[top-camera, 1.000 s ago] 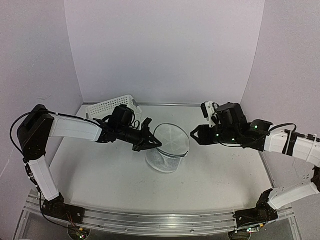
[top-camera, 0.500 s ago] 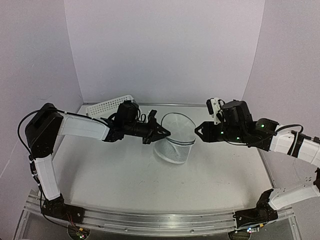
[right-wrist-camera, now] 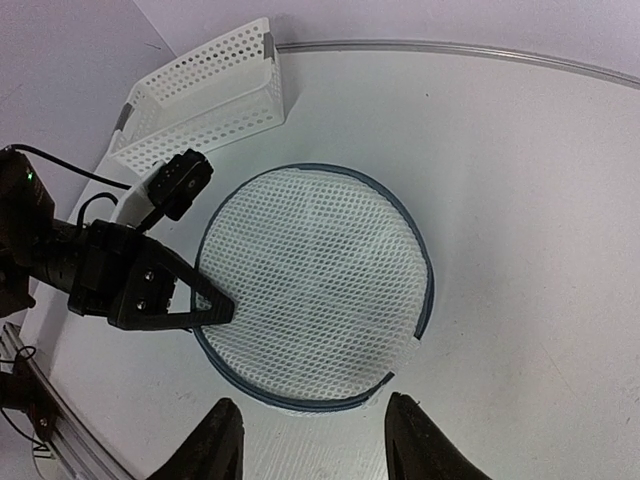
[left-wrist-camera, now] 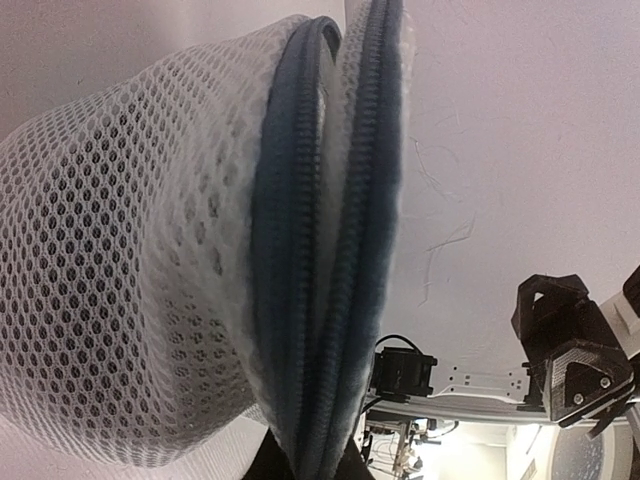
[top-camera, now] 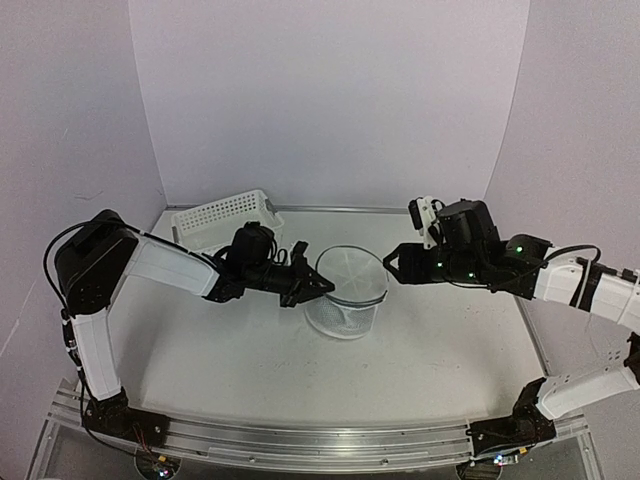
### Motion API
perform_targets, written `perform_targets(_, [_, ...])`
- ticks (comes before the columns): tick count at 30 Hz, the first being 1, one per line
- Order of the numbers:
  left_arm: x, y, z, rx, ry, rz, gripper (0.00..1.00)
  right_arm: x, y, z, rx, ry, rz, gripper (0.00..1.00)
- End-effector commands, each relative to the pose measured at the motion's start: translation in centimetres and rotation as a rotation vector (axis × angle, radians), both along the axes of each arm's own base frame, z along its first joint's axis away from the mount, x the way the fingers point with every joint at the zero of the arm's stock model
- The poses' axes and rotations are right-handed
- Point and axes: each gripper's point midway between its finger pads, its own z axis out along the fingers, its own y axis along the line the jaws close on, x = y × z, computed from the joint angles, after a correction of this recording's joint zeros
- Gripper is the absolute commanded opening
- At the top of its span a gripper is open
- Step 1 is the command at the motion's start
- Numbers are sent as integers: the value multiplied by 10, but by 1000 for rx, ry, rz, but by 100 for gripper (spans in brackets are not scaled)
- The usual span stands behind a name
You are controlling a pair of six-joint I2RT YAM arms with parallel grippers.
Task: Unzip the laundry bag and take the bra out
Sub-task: Adjust the laundry bag at the center of the board.
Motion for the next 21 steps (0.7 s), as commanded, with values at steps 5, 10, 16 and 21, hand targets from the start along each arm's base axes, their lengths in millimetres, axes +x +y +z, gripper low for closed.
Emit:
perform_targets(5, [-7, 6, 9, -35, -46, 8, 34, 6, 13, 21, 49, -24, 17, 54])
perform_targets(10, [-13, 16, 20, -41, -78, 22, 48, 6, 22, 22, 55, -14, 52, 57])
perform_targets(16, [-20, 26, 34, -55, -113, 29, 56, 1, 44, 15, 46, 13, 126, 58])
perform_targets(21, [-25, 33, 51, -74, -157, 29, 58, -1, 65, 13, 32, 19, 165, 59])
